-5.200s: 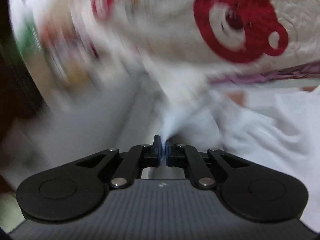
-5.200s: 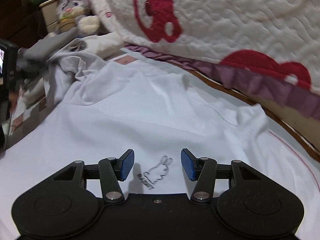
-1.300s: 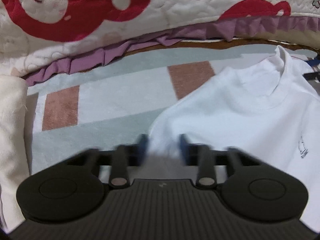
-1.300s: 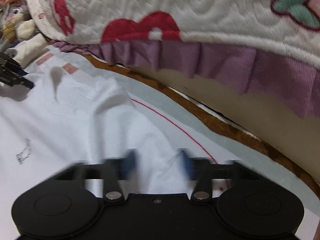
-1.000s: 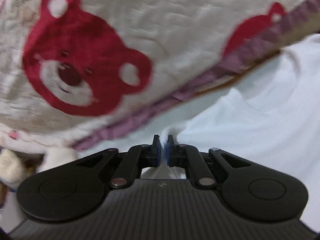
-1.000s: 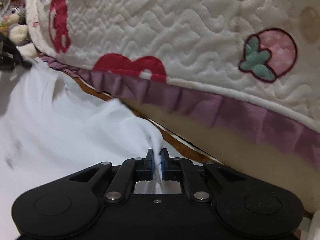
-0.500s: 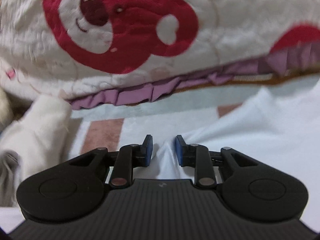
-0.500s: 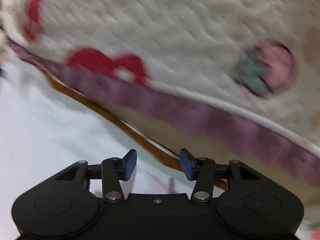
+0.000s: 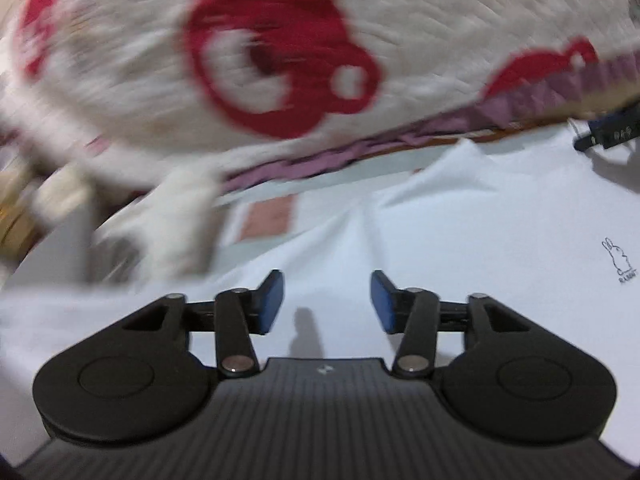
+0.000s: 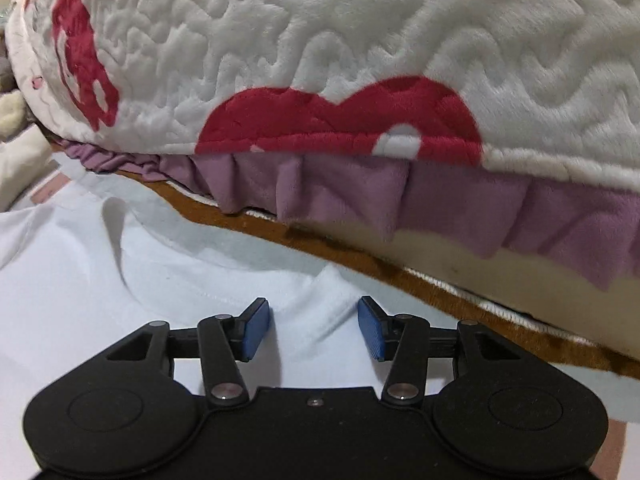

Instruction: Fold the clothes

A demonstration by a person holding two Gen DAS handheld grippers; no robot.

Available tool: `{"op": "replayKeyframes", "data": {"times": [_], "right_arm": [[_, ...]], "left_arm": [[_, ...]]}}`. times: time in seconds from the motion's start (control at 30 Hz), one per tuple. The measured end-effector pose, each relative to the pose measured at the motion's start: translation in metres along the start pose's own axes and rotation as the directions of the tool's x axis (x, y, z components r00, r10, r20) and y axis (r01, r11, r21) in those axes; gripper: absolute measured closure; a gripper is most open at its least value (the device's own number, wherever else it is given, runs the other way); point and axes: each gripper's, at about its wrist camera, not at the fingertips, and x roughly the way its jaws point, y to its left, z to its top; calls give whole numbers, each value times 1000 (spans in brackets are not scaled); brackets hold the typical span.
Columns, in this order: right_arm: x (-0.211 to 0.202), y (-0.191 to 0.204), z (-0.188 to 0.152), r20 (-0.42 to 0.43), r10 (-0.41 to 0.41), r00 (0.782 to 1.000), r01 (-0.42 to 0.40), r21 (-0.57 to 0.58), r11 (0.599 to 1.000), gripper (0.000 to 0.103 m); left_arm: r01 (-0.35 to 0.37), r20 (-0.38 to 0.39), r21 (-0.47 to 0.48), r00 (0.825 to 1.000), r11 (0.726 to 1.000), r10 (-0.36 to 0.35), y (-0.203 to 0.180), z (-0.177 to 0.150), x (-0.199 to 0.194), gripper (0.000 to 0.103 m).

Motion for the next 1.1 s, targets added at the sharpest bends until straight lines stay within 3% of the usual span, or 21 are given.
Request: {"op": "replayKeyframes", "data": {"times": [0.07,0.13,0.17,0.3,0.37,0.43,0.5,0.6,0.63,0.7,0.73,0.83,0.87,0.9,0.93,1.0,1.1], "right_arm": [[-13,8,0,31,-41,999,42,-30,999,51],[-27,16,-1,64,-81,995,85,-59,995,50],[-33,20,-2,75,-53,996,57,-54,997,49],[-60,36,-6,120,60,991,-56,-36,998,49],[-72,45,-9,130,105,986,-100,-46,994,49],[-81,55,-13,123,133,983,-126,-68,990,49],[-85,62,-17,113,152,982,-144,-80,986,49],[-84,70,-20,99,171,980,-162,-94,982,49],[-83,73,-22,94,177,980,-168,-99,981,49],[-83,76,-23,80,186,979,-177,-108,978,49],[-84,78,-23,70,195,978,-186,-118,976,49],[-87,84,-24,55,208,977,-197,-156,968,49],[-87,86,-24,56,212,976,-200,-165,966,49],[-88,89,-25,50,208,977,-196,-181,964,49],[-88,91,-26,44,203,978,-191,-197,962,52],[-88,101,-33,53,98,994,-77,-300,951,52],[-85,100,-45,14,72,997,-62,-364,929,53]], "left_arm": [[-48,2,-121,999,992,48,32,-9,-12,50],[-98,7,-242,995,965,103,64,-18,-21,50],[-124,13,-303,991,945,134,79,-22,-24,50],[-114,69,-495,983,862,169,128,-29,-39,50],[-125,116,-545,968,829,222,143,-27,-50,50],[-195,129,-551,941,812,314,152,-23,-58,49],[-274,121,-541,910,795,396,161,-20,-62,41],[-385,46,-490,884,782,464,178,-23,-58,39],[-391,22,-467,892,793,452,185,-23,-53,39],[-332,-27,-456,933,826,359,202,-21,-36,39],[-284,-34,-482,951,829,306,211,-22,-29,39],[-193,16,-587,968,786,250,227,-25,-22,39],[-183,28,-600,968,778,249,230,-23,-21,45],[-173,40,-579,970,797,240,228,-20,-20,76],[-163,53,-549,972,820,229,226,-16,-19,94],[-131,91,-503,975,855,203,216,-8,-25,100],[-63,174,-456,972,888,158,190,8,-48,101]]}}
